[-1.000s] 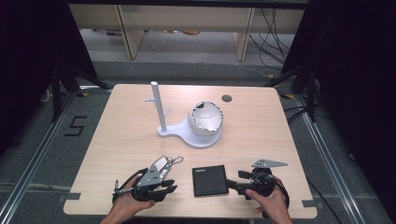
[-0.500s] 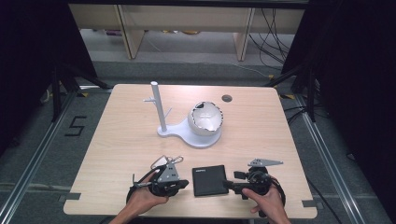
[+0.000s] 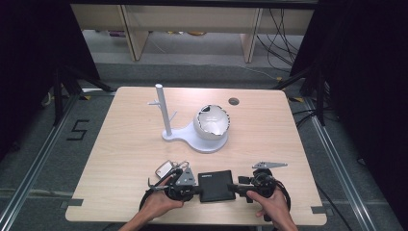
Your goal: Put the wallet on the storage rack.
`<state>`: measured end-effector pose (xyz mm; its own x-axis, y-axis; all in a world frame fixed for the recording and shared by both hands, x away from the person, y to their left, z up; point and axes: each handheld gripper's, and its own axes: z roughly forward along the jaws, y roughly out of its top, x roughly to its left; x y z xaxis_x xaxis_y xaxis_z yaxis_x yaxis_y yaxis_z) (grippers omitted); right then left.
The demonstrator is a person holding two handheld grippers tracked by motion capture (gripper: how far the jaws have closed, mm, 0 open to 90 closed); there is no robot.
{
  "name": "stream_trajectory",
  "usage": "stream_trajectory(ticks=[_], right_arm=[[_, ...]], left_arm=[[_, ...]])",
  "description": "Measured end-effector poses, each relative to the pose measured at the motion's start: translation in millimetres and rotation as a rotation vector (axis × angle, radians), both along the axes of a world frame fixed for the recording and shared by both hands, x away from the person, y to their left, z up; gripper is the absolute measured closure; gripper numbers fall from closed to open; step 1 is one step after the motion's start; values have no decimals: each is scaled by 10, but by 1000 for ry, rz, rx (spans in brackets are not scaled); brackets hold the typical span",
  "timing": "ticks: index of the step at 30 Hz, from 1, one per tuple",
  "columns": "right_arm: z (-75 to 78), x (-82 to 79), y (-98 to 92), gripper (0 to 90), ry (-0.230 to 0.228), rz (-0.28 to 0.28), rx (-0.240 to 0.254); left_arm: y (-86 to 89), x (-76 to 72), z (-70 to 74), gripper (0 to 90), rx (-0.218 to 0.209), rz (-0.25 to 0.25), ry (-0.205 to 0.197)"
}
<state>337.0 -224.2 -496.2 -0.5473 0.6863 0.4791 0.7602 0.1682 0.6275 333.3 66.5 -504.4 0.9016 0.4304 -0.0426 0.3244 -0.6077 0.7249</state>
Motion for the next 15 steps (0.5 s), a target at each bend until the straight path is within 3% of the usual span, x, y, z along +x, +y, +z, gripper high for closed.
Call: stream_trajectory(ticks=[1,2,3,5,15], right_arm=[[-2,5,3,336,1,9,1],[-25,35,-2,336,-27,17,-21],[-29,42,-3,336,-27,24,-24],[-37,51,7,336,-19,28,-25],[-64,96,37,360,-1,27,-15]], left_arm=[[0,0,0,889,0,0,0],[2,22,-4,888,13,-3,-3],[-12,19,-17,888,-7,16,5],[-4,34,-18,888,11,5,10],[-15,33,-25,891,10,11,15]])
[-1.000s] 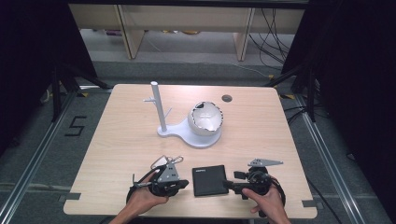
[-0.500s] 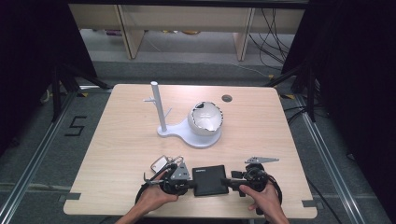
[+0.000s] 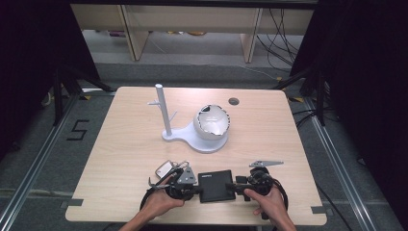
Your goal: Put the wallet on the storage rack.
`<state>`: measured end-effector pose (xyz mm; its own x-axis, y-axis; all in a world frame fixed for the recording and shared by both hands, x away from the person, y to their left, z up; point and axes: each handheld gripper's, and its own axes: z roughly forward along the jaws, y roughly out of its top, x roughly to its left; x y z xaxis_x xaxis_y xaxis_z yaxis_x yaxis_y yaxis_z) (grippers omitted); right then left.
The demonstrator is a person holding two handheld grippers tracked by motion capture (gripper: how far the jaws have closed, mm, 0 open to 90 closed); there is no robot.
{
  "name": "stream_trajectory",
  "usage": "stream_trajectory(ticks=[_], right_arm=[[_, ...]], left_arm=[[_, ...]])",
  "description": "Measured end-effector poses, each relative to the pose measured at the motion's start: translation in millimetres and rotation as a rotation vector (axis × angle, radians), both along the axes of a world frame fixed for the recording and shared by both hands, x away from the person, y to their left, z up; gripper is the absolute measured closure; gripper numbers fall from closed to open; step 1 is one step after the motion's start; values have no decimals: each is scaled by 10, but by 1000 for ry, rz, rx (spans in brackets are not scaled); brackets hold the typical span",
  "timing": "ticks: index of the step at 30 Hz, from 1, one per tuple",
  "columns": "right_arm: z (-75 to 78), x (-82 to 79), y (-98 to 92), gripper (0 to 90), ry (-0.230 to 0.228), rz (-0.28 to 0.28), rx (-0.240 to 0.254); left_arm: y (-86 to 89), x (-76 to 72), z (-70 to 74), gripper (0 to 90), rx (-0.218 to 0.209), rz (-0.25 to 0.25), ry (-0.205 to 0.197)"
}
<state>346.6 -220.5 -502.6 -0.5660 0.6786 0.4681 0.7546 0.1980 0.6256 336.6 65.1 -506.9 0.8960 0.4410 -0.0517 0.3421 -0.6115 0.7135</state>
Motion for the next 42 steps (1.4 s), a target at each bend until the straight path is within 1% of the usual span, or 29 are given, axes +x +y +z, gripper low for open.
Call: stream_trajectory(ticks=[2,3,6,7,9,10,11,12,13,14,15,16,17,18,20,22,24,25,28,30,31,32,33,35,36,39,40,41,42], right_arm=[[1,6,3,364,5,-5,-6],[-13,32,7,382,13,-5,9],[-30,66,13,404,25,-6,14],[-33,74,15,412,29,-9,12],[-44,100,18,423,33,-17,14],[-47,109,16,433,34,-15,29],[-47,109,16,433,34,-15,29],[-51,124,19,436,39,-21,28],[-57,133,26,433,41,-27,30],[-62,155,25,443,37,-30,15],[-64,170,23,449,40,-31,17],[-71,192,27,457,41,-34,21],[-69,211,30,460,46,-34,28],[-69,211,30,460,46,-34,28],[-88,288,48,478,38,-24,35],[-111,329,67,494,63,-20,42],[-106,347,82,494,70,-22,38],[-93,338,97,500,99,-44,34],[-113,343,71,531,111,-37,67],[-106,338,57,565,152,-58,83],[-127,346,44,586,131,-60,90],[-114,335,21,611,130,-50,114],[-102,334,14,651,141,-55,135],[-94,334,9,681,144,-47,187],[-77,324,12,687,144,-43,195],[-44,310,28,693,131,-34,180],[-16,310,32,713,135,-16,201],[-16,310,32,713,135,-16,201],[-4,300,35,717,152,-14,214]], left_arm=[[3,4,0,892,3,4,-1],[1,1,-3,893,-5,10,5],[6,3,-5,893,1,4,6],[-3,-13,-7,893,-10,12,10],[-21,-26,-22,893,-40,8,42],[-21,-26,-22,892,-40,8,42],[-54,-57,-36,892,-52,3,61],[-65,-60,-34,891,-17,-26,46],[-116,-105,-45,890,-30,-20,45],[-143,-117,-34,879,3,-46,27],[-125,-98,-19,879,44,-81,19],[-151,-119,-45,881,-15,-38,39],[-150,-120,-48,884,-23,-30,44],[-150,-120,-48,885,-23,-30,44],[-151,-123,-47,885,-22,-28,44],[-152,-125,-48,885,-22,-30,42],[-154,-126,-47,886,-22,-27,43],[-156,-127,-46,885,-20,-27,42],[-157,-129,-46,885,-19,-26,42],[-153,-126,-42,885,-7,-30,36],[-153,-126,-42,885,-7,-30,36],[-144,-118,-35,885,11,-43,29],[-157,-129,-44,885,-13,-27,37],[-143,-119,-35,885,11,-44,28],[-126,-101,-22,885,40,-77,25],[-125,-103,-24,885,40,-71,20],[-147,-126,-39,885,-2,-34,33],[-147,-126,-39,885,-2,-34,33],[-138,-119,-32,885,15,-47,27]])
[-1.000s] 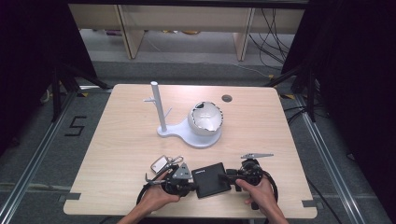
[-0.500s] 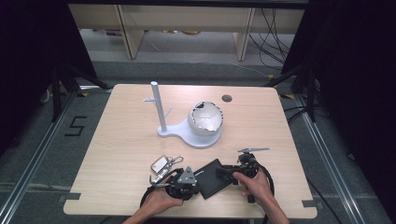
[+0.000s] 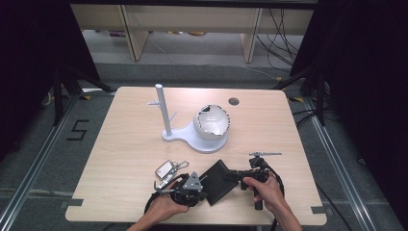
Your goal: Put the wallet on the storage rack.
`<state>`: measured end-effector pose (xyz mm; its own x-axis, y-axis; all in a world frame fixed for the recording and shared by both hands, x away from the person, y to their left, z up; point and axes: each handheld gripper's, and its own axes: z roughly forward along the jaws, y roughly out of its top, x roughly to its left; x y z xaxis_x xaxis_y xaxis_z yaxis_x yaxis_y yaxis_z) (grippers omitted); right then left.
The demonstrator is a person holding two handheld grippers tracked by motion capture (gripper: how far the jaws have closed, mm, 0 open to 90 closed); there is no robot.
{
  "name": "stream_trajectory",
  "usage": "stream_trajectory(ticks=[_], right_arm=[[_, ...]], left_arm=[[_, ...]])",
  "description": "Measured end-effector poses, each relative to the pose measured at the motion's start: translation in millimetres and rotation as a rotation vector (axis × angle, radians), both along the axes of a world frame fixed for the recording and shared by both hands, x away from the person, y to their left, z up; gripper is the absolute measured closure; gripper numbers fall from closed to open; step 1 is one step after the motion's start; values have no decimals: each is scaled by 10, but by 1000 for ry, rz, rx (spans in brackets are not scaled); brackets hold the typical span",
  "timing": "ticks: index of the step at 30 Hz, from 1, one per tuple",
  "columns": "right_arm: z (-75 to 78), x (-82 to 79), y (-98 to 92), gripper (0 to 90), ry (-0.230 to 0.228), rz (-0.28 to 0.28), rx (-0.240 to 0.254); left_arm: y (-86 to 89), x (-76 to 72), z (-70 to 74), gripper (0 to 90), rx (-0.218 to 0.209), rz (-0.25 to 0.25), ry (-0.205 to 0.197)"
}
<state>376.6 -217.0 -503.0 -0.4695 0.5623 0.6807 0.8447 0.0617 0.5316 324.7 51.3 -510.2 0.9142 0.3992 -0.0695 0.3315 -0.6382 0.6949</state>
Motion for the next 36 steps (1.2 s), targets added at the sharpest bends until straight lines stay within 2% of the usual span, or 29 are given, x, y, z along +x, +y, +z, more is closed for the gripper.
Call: stream_trajectory(ticks=[1,2,3,4,5,6,7,8,9,10,11,12,14,15,16,19,21,23,24,25,26,28,29,31,32,33,34,35,36], right_arm=[[10,-7,4,720,8,-6,-11],[6,-3,10,726,-15,-2,-10],[11,-3,7,741,-33,13,1],[11,-3,7,741,-33,13,1],[64,-42,28,749,27,-4,0],[38,-19,20,753,-47,16,-3],[62,-34,22,757,-28,12,-14],[62,-34,22,757,-28,12,-14],[93,-52,21,761,-33,36,3],[98,-53,29,762,-33,33,2],[87,-46,39,764,-49,24,-6],[82,-41,41,766,-69,28,-5],[102,-48,47,770,-74,38,-3],[106,-48,54,771,-77,35,-5],[116,-54,58,774,-83,37,-4],[152,-73,67,777,-87,50,9],[210,-79,91,781,-126,59,1],[267,-86,88,782,-154,58,-1],[303,-97,83,783,-146,56,9],[311,-80,73,783,-173,58,6],[344,-84,62,783,-173,55,18],[390,-84,47,783,-175,45,31],[403,-70,37,783,-193,48,27],[432,-73,28,783,-187,40,35],[466,-48,5,783,-208,31,36],[466,-48,5,783,-208,31,36],[494,-19,-10,783,-233,21,33],[523,-13,-24,783,-230,25,41],[535,6,-35,782,-246,17,40]], left_arm=[[14,12,12,885,26,-24,-7],[11,10,8,885,18,-18,-4],[-6,-7,-7,884,-16,12,6],[-6,-7,-7,883,-16,12,6],[18,12,14,882,30,-28,-9],[17,11,12,881,26,-26,-7],[17,11,12,881,26,-26,-7],[0,-5,-3,881,-9,3,3],[-4,-9,-7,880,-16,10,6],[2,-5,0,879,-4,-2,3],[2,-5,0,876,-4,-2,3],[-11,-19,-10,870,-32,16,17],[-10,-23,-6,828,-36,15,25],[3,-28,16,812,-22,-3,14],[-1,-47,27,787,-36,13,13],[23,-58,65,688,-44,9,1],[104,-89,149,629,-89,28,-12],[162,-129,209,562,-114,50,-4],[162,-129,209,540,-114,50,-4],[211,-138,245,505,-100,41,-21],[283,-188,282,471,-107,68,-26],[365,-228,319,400,-103,85,-24],[411,-246,333,379,-100,102,-28],[450,-259,337,352,-118,116,-28],[543,-275,354,337,-115,136,-30],[543,-275,354,331,-115,136,-30],[623,-297,356,327,-118,167,-27],[676,-295,360,325,-99,165,-36],[696,-316,346,320,-120,194,-23]])
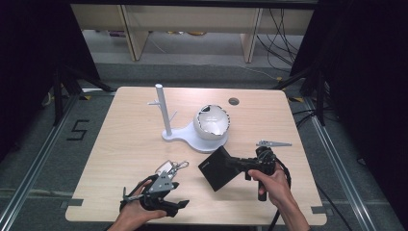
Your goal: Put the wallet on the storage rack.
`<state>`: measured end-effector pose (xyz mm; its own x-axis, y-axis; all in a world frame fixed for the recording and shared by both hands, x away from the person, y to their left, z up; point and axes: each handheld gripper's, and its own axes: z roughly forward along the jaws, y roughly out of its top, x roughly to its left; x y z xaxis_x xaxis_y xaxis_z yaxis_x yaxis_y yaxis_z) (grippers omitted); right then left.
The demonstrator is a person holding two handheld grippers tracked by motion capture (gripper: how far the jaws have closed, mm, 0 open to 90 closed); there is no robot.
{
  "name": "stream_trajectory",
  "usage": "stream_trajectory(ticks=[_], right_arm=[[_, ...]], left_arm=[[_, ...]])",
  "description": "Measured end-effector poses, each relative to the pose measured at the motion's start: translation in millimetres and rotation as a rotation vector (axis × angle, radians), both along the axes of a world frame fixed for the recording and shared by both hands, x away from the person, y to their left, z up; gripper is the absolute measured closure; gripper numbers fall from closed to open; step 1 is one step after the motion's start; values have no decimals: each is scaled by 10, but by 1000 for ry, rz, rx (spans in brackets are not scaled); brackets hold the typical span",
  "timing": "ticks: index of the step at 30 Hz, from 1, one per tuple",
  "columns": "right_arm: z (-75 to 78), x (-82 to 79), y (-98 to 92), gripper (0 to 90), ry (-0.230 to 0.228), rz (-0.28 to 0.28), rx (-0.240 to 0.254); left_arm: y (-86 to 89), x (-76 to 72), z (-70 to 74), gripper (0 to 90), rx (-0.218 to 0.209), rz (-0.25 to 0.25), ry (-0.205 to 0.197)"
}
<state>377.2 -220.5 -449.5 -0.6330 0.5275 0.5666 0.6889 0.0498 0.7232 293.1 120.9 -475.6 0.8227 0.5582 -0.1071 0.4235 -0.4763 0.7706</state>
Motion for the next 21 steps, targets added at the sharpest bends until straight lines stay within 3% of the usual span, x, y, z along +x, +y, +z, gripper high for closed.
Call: stream_trajectory(ticks=[2,7,8,9,12,14,15,16,17,19,20,21], right_arm=[[28,4,-14,782,7,-5,4],[134,95,-124,782,-5,-50,7],[136,122,-147,782,-32,-50,0],[166,121,-153,782,3,-60,13],[201,201,-220,782,-33,-73,3],[226,214,-234,783,-27,-85,5],[241,279,-274,783,-52,-95,0],[266,288,-282,782,-29,-107,14],[269,325,-303,783,-54,-113,9],[281,351,-321,783,-54,-116,12],[316,362,-327,783,-29,-127,27],[322,392,-344,783,-54,-126,20]], left_arm=[[71,6,-5,317,22,-14,-11],[230,-8,-16,312,58,31,-26],[254,-7,-20,311,56,38,-30],[275,-12,-18,309,51,42,-28],[339,-6,-29,290,45,79,-22],[366,1,-30,278,53,85,-24],[408,9,-44,261,58,93,-16],[408,9,-44,256,58,93,-16],[425,6,-47,252,65,101,-13],[453,9,-60,250,66,127,-26],[466,9,-55,248,70,116,-25],[478,6,-55,245,69,129,-24]])
